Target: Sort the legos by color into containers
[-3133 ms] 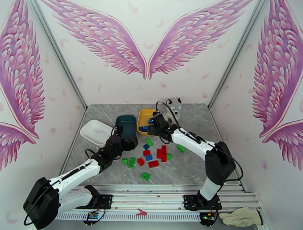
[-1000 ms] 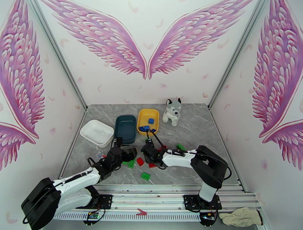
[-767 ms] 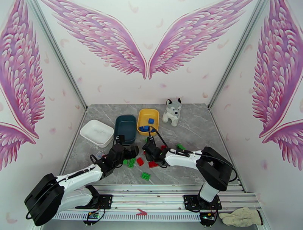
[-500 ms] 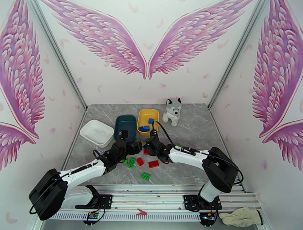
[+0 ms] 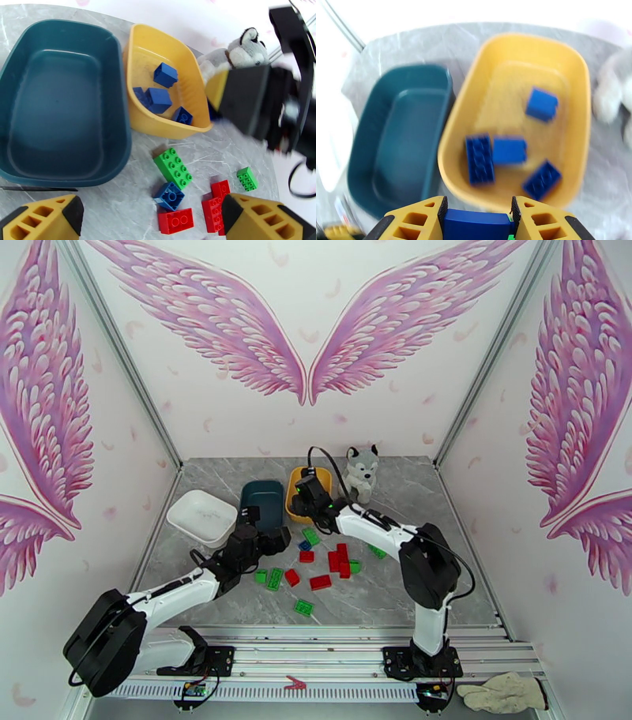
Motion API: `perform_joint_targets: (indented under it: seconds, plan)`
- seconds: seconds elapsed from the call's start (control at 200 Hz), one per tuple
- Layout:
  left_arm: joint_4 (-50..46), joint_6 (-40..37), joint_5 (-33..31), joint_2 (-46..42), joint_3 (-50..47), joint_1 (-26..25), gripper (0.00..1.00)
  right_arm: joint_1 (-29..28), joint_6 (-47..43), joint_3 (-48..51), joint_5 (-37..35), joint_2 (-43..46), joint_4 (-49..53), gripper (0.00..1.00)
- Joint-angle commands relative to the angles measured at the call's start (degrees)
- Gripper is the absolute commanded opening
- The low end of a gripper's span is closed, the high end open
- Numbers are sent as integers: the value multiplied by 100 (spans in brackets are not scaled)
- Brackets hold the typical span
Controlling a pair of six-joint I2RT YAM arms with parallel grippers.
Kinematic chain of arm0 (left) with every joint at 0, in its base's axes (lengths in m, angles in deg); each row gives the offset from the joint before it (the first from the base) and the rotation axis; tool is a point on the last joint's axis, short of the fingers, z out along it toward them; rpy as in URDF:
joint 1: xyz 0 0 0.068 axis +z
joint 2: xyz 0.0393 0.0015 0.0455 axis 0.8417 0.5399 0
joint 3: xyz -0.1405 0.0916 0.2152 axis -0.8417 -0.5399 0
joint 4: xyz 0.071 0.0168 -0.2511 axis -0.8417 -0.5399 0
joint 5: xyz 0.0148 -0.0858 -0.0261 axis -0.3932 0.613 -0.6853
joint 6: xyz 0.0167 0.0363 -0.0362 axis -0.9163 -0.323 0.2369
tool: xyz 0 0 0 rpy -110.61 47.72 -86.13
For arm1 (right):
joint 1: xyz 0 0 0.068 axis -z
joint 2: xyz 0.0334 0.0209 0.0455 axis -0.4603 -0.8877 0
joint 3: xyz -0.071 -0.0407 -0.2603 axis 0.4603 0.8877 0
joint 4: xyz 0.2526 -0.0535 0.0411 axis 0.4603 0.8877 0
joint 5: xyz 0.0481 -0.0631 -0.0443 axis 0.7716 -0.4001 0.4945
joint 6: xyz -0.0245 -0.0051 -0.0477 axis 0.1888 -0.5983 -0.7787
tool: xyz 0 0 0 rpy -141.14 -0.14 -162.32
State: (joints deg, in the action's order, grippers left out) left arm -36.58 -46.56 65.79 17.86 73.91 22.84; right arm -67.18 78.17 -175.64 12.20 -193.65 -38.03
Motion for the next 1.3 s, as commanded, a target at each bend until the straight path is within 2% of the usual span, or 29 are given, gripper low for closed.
perform_joint_targets:
  seconds: [0.0, 0.19, 0.305, 0.49, 0.585, 0.675, 0.805, 1.025, 1.145, 1.295]
  plan:
    - [-256, -58, 30, -497, -245, 54, 97, 103, -56, -820, 118, -484, 490, 34]
    - [-657, -65, -288, -1587, -756, 156, 99, 306, -9, -2335, 274, -1490, 1087, 34]
    - [-896, -55, -359, -1929, -866, 171, 99, 414, 37, -3038, 310, -1988, 1452, 35]
    - [-1015, -103, -304, -1841, -770, 136, 99, 633, 197, -3043, 271, -2080, 1585, 40]
    - [-986, -145, -327, -1525, -642, 56, 99, 721, 182, -2782, 347, -1917, 1506, 52]
    - [-912, -196, -376, -1088, -436, -90, 98, 734, 106, -2419, 436, -1661, 1368, 62]
    - [-865, -282, -520, -417, -68, -367, 95, 717, 52, -1590, 557, -1055, 970, 69]
    - [-923, -453, -688, 459, 533, -774, 89, 702, 160, 523, 473, 421, 127, 68]
    - [-1056, -632, -621, 823, 806, -815, 82, 699, 219, 1769, 424, 1421, -282, 66]
    - [-1323, -962, -484, 1202, 1242, -818, 75, 690, 254, 3085, 764, 2469, -572, 62]
